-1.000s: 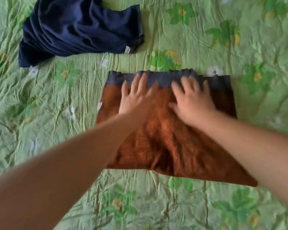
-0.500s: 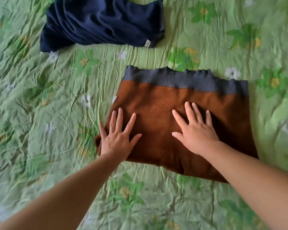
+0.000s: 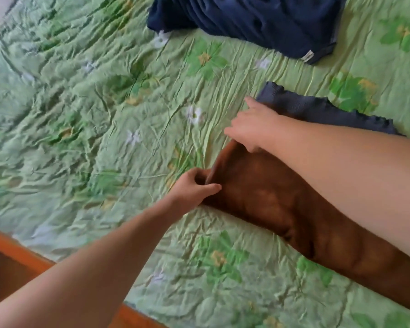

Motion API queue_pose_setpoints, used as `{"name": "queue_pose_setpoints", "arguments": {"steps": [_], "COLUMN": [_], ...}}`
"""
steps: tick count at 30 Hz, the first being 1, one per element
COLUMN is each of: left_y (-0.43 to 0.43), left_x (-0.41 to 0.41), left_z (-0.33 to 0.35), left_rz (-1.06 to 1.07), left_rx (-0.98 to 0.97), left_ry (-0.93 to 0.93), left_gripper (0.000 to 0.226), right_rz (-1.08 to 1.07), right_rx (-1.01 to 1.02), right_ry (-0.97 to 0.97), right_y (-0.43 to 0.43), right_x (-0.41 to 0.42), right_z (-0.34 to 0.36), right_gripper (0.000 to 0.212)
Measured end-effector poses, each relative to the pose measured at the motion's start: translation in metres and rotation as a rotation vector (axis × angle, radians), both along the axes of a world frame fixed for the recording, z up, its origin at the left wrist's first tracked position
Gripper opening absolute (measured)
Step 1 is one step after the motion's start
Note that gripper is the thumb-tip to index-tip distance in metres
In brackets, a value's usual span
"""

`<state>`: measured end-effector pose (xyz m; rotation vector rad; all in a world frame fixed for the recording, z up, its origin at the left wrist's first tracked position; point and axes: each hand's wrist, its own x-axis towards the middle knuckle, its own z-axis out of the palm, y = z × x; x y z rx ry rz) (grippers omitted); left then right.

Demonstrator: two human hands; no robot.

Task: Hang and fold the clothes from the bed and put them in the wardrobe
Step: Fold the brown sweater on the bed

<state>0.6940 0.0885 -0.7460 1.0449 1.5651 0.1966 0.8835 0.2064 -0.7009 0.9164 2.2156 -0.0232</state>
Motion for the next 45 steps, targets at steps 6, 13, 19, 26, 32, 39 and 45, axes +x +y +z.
{"name": "queue_pose_setpoints", "arguments": {"steps": [6, 13, 19, 26, 32, 39, 45], "left_y": [-0.029, -0.087, -0.142, -0.156, -0.139, -0.135, -0.097], "left_x": [0.025, 0.149, 0.267, 0.24, 0.193, 0.215, 0.166], "left_z": [0.036, 0.112, 0.092, 0.025, 0.007, -0.003, 0.0], "left_rz": [0.092, -0.432, -1.098, -1.086, -0.939, -0.704, -0.762], "left_rx": [0.138, 0.579, 0.701, 0.95, 0.623, 0.49, 0.528], "left_ry": [-0.127, -0.171, -0.153, 0.374, 0.453, 0.321, 0.142], "left_gripper": [0.036, 0.064, 0.085, 0.082, 0.099, 0.079, 0.08], "right_rz": [-0.045, 0.059, -0.205, -1.406, -1.662, -1.725, -1.899], "right_rx": [-0.035, 0.308, 0.331, 0.016, 0.215, 0.187, 0.06], "right_ry": [-0.087, 0.295, 0.105, 0.427, 0.501, 0.581, 0.778], "right_y": [-0.013, -0.096, -0.201, -0.291, -0.311, -0.323, -0.332], "right_x": [0.024, 0.186, 0.306, 0.31, 0.257, 0.262, 0.236], "right_z": [0.038, 0.077, 0.076, 0.01, -0.029, -0.035, -0.022], "right_gripper": [0.019, 0.035, 0.041, 0.046, 0.086, 0.072, 0.073]}}
